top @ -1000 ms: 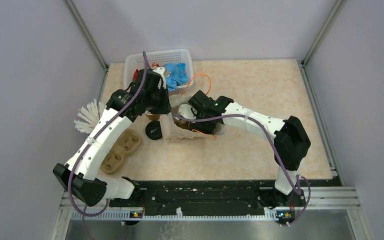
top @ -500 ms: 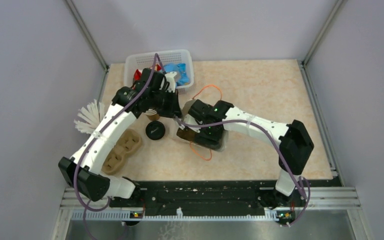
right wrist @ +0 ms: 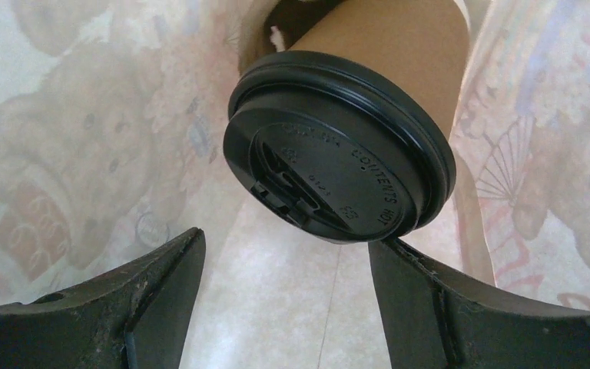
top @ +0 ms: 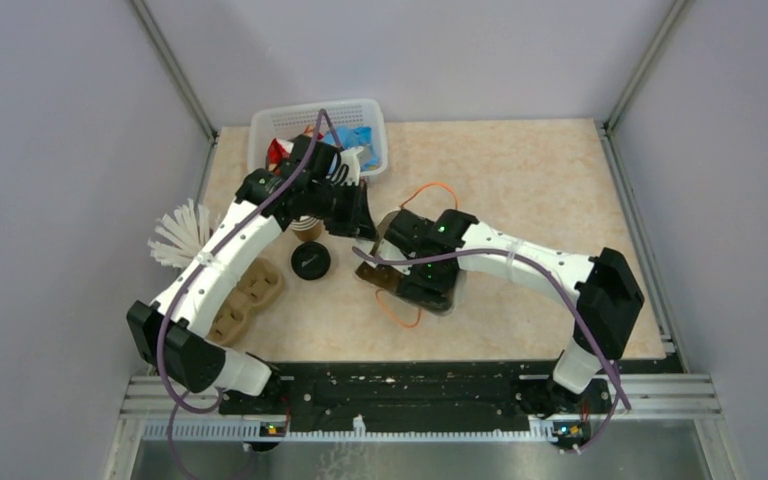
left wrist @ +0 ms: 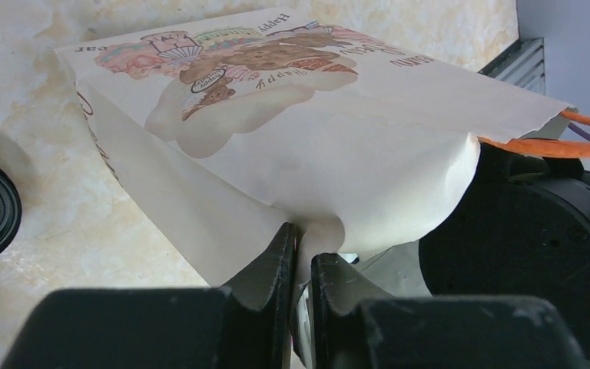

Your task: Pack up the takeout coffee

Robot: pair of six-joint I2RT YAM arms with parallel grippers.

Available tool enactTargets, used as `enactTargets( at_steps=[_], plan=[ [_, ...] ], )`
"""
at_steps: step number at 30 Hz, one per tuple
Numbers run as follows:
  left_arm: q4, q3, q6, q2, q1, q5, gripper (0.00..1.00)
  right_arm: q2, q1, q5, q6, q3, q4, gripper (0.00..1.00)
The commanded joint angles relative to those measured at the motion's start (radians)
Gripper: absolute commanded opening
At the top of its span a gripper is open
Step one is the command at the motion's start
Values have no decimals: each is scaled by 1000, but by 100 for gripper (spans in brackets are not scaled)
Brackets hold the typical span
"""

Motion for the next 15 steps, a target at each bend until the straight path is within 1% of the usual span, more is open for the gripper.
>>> enactTargets(
  at_steps=[1, 4, 6, 10, 12, 15],
  plan=[
    [11, 34, -38, 24, 1, -52, 16, -11, -20, 45, -36, -39, 107, 77],
    [6, 38, -39, 33, 1, -62, 16, -19, -20, 102, -45, -66, 161, 75],
    [-10, 52, -37, 46, 2, -69, 20, -19, -20, 131, -45, -57, 165, 75],
    [-22, 51, -34, 53, 1, -87, 24, -18, -20, 127, -39, -39, 162, 76],
    [-28, 55, -32, 52, 2, -100, 29, -17, -20, 111, -40, -35, 162, 79],
    [-45, 78, -29, 50, 2, -139, 38, -17, -20, 75, -37, -6, 149, 83]
  ],
)
